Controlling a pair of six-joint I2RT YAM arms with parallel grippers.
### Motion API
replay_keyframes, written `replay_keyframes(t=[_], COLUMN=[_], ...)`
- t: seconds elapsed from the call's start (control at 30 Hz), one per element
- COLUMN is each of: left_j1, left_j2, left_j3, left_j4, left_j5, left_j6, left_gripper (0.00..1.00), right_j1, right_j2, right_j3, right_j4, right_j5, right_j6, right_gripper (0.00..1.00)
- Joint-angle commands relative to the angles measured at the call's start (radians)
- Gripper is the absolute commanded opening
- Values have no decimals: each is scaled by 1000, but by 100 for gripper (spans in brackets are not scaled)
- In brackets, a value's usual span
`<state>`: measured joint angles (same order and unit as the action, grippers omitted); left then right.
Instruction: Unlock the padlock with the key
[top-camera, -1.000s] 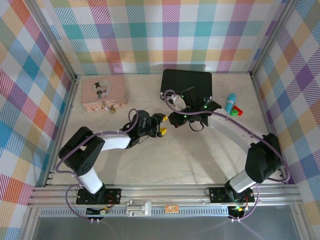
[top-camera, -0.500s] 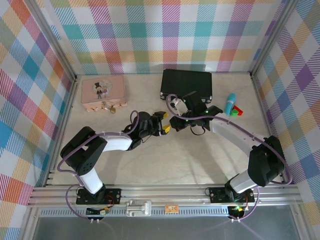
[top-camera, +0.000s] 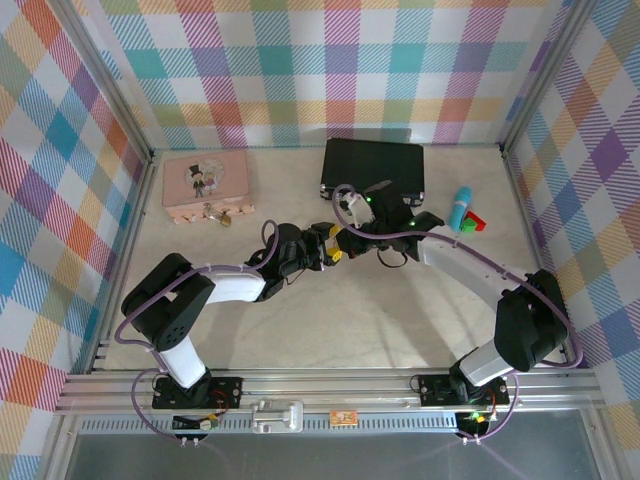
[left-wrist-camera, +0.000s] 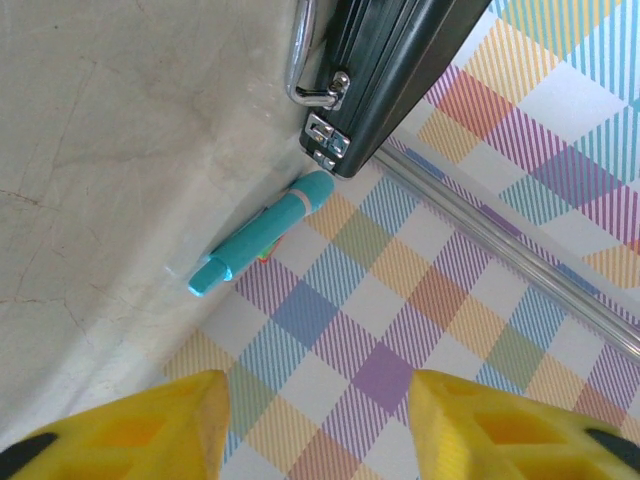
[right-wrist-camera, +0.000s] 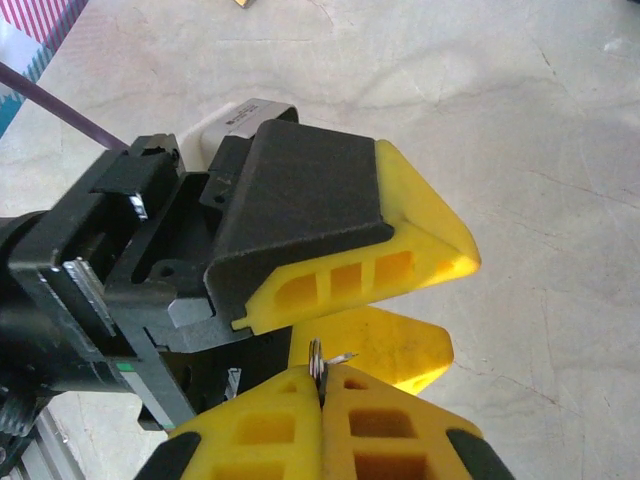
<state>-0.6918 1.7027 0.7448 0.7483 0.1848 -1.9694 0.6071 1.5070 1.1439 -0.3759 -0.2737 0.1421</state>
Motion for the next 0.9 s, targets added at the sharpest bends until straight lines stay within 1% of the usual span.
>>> replay_keyframes(t=[0.0,0.23,0.33,0.47,0.53,0.57,0.63,0.7,0.77,0.87], left_j1=[-11,-11,-11,-6,3,10,27,42,58,74], left_j2=[3,10,13,17,23,25,25,16,-9,-67], left_j3=[11,5,-1,-1,6,14,33,45,62,99], left_j4=[62,72,78,86,92,92,88,82,42,-54], left_j5=[-10,-20,-25,-39,-34,-28,-6,4,12,15], left_j6=[-124,-117,-108,-53,12,54,155,262,377,609], left_gripper=[44,9,1,0,0,0,0,0,0,0], right_j1=[-4,-6,-9,-24,-35,-43,-70,-104,-137,-172], right_j2=[-1,-21,-32,-48,-62,-71,-97,-123,-146,-183], right_j3=[-13,-19,-16,-13,-14,-18,-39,-66,-95,-164], right_j4=[24,18,15,13,13,18,47,89,137,266], right_j5=[-10,-4,-5,-32,-41,-51,-91,-147,-202,-276], right_j6=[3,-1,-1,10,34,45,88,144,205,312], right_gripper=[0,0,0,0,13,18,29,32,35,41])
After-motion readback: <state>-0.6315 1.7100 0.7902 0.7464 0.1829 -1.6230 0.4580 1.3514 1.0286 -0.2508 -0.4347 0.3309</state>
